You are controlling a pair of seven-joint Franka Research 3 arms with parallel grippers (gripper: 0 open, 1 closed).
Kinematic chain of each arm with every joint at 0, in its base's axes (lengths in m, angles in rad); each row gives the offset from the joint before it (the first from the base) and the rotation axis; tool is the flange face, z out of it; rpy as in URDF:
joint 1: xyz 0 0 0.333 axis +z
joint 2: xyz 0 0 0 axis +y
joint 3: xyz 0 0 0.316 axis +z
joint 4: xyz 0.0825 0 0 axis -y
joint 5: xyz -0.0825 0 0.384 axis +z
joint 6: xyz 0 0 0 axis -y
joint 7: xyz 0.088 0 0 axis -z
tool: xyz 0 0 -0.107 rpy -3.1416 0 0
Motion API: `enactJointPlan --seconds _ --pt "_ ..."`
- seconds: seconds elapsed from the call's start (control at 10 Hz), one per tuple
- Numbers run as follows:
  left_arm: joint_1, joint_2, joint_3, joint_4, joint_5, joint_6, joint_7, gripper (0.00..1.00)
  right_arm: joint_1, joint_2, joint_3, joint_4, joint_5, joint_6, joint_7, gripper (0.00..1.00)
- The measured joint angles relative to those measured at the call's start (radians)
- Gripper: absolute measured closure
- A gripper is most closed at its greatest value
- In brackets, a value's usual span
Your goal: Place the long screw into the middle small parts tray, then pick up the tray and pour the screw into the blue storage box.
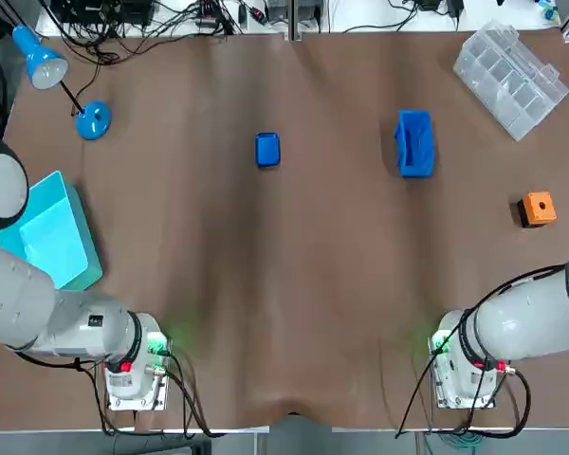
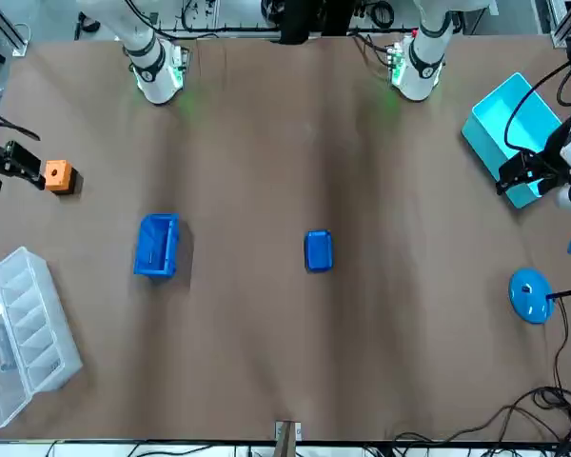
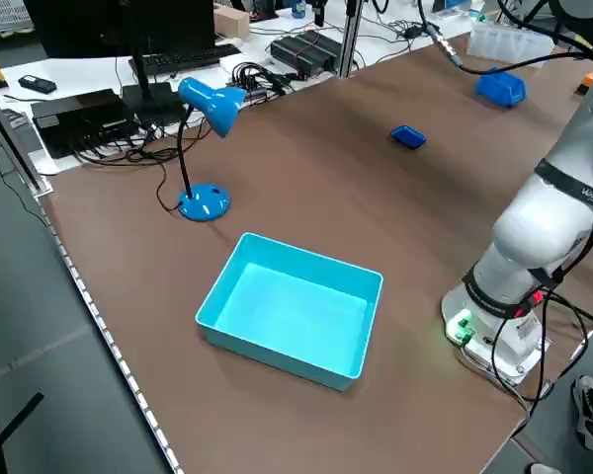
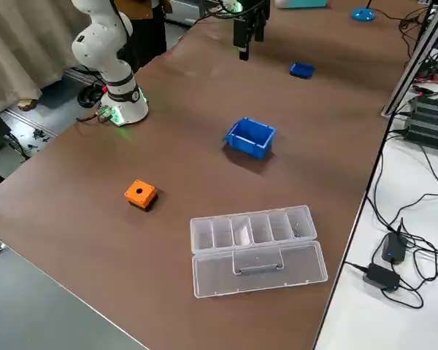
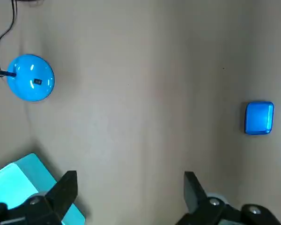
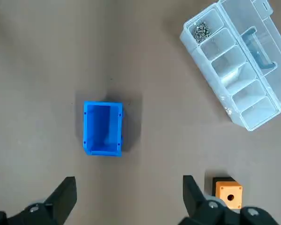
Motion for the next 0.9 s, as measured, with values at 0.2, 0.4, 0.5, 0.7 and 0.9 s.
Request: enactJointPlan --seconds 0.2,0.4,0.5,0.7,0.9 --pt "0.000 0.000 0.000 0.000 0.000 0.000 0.000 0.00 -0.001 -0.001 -0.001 0.001 -0.002 0.000 0.002 0.00" --pt "0.000 0.000 0.000 0.000 0.000 0.000 0.000 0.00 -0.009 -0.001 -0.005 0.004 -0.002 0.000 0.009 0.00" --pt "0.000 0.000 0.000 0.000 0.000 0.000 0.000 0.00 -0.017 -0.001 -0.005 0.006 -0.002 0.000 0.009 0.00" --pt "0.000 0.000 0.000 0.000 0.000 0.000 0.000 0.00 -0.022 -0.001 -0.005 0.008 -0.002 0.000 0.011 0.00" --pt "0.000 0.000 0.000 0.000 0.000 0.000 0.000 0.00 -0.023 -0.001 -0.005 0.008 -0.002 0.000 0.011 0.00"
